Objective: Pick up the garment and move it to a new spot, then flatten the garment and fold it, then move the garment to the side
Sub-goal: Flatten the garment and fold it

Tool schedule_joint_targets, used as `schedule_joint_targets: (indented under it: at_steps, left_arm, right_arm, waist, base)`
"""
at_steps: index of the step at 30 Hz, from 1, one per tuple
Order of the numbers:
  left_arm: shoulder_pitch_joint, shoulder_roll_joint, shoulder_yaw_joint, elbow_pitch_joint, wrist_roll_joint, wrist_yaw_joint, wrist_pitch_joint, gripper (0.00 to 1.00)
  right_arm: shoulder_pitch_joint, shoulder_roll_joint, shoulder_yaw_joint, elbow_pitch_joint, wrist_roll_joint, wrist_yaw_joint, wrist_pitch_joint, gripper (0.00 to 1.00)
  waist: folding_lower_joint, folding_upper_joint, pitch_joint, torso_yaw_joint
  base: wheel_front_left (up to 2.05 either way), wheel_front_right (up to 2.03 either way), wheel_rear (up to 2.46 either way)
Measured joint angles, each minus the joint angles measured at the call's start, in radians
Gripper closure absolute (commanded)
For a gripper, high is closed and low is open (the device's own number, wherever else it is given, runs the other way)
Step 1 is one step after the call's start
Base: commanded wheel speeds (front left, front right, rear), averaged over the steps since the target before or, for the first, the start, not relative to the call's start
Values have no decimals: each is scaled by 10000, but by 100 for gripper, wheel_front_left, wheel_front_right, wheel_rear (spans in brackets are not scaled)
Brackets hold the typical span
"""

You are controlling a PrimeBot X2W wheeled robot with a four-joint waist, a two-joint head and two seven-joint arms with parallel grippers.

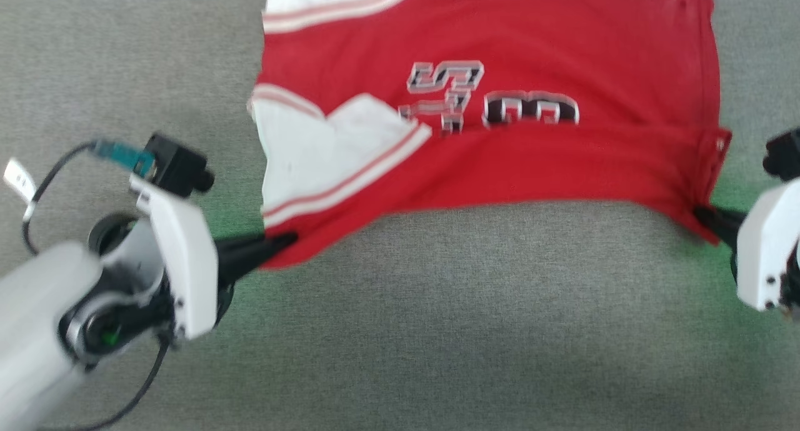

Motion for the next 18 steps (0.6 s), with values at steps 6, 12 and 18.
schedule_joint_targets:
  at_steps: [6,12,18]
  left_arm:
    - [1174,957,-113,-1438,-180,63,-646,100]
    - [1841,1400,-226,-2324,-142,341,-1233,100]
    - [1890,1177,-176,-2096,-69,435,-1482,100]
  right_arm:
    - [1112,-623,-188,-431,512,0,61,100]
    - [1962,-840,-635,-859,744,0,-29,100]
    - [2084,-591,-796,-901,575,0,-295,81]
  waist:
    - [-1,0,-239,134]
    - [-1,0,-184,189]
    - [0,0,-217,138]
  base:
    - [0,0,0]
    - [0,0,0]
    - [0,0,0]
